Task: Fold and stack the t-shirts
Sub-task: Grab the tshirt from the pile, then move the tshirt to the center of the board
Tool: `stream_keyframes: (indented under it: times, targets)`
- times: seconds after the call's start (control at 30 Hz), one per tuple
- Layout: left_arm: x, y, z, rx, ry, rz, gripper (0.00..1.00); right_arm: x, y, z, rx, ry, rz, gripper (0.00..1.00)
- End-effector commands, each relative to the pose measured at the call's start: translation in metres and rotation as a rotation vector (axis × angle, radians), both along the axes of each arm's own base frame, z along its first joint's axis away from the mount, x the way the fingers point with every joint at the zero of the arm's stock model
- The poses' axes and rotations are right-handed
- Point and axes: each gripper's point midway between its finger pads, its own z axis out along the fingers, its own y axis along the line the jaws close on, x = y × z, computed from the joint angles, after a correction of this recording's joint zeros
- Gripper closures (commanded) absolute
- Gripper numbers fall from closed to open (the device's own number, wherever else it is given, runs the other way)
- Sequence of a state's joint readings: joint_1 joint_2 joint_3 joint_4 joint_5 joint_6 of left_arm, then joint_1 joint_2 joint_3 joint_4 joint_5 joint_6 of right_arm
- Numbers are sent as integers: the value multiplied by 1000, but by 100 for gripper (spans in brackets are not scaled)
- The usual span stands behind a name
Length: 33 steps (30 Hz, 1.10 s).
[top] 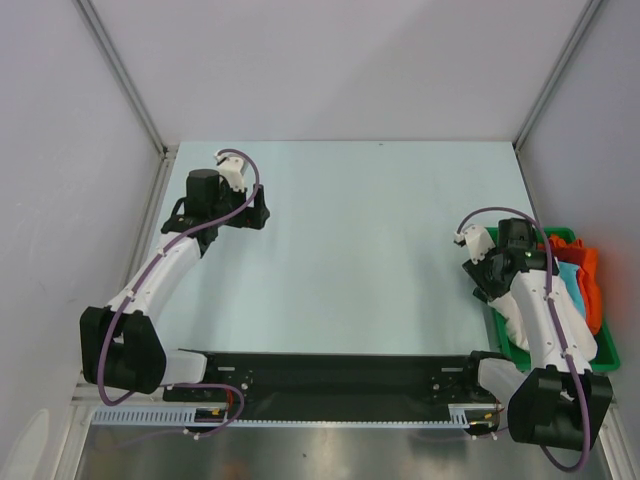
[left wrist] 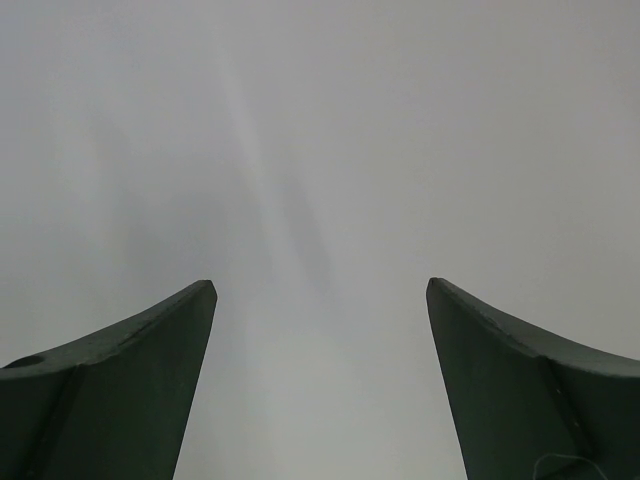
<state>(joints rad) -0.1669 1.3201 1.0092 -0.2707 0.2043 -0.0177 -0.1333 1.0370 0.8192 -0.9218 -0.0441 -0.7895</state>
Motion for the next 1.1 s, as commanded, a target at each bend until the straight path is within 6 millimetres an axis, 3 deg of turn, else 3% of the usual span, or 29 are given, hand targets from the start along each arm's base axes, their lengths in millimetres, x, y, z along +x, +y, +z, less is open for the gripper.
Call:
stream_keyframes:
  times: [0.0, 0.07, 0.13, 0.27, 0.37, 0.4, 0.5, 0.53, 0.6, 0.63, 0.73, 0.77, 0.83, 0.87, 0.9, 1.0, 1.03, 1.07]
  targets:
    - [10, 8, 15, 23, -60, 31, 7, 9, -1, 9, 4, -31, -4, 65]
    - [13, 11, 15, 50, -70, 26, 7, 10, -1, 12, -1, -38, -4, 84]
    - [14, 12, 16, 57, -74, 32, 7, 11, -3, 16, -11, -51, -5, 98]
    - [16, 16, 15, 75, -78, 38, 7, 23, -3, 44, -18, -135, 3, 100]
    - [17, 20, 12, 99, -83, 45, 7, 47, 1, 103, -4, -325, 12, 100]
    - [17, 21, 10, 104, -80, 49, 7, 62, 1, 144, -8, -450, 16, 100]
    - [19, 32, 7, 131, -83, 106, 2, 90, 5, 214, 8, -665, -13, 100]
    - [20, 33, 8, 141, -87, 109, 0, 96, 5, 259, 6, -774, -18, 100]
    - [24, 36, 9, 156, -83, 121, 0, 117, 15, 289, 42, -834, -12, 100]
    - [25, 38, 9, 151, -75, 141, 0, 129, 20, 321, 54, -898, -4, 100]
    - [32, 47, 10, 164, -59, 208, 0, 149, 50, 368, 120, -1010, 54, 100]
    - [32, 48, 10, 165, -57, 221, 0, 149, 61, 395, 139, -1077, 78, 100]
    - [34, 53, 15, 168, -67, 247, 0, 169, 99, 410, 184, -1118, 158, 100]
    - [34, 54, 17, 171, -76, 252, 0, 168, 111, 432, 206, -1173, 182, 100]
    - [33, 56, 19, 172, -78, 263, 0, 179, 140, 435, 242, -1184, 233, 100]
    - [30, 69, 27, 190, -100, 302, 0, 187, 183, 465, 313, -1249, 308, 100]
    - [29, 72, 27, 196, -102, 308, 0, 185, 207, 470, 346, -1254, 355, 100]
    - [26, 76, 33, 196, -113, 319, 0, 182, 218, 478, 367, -1270, 376, 100]
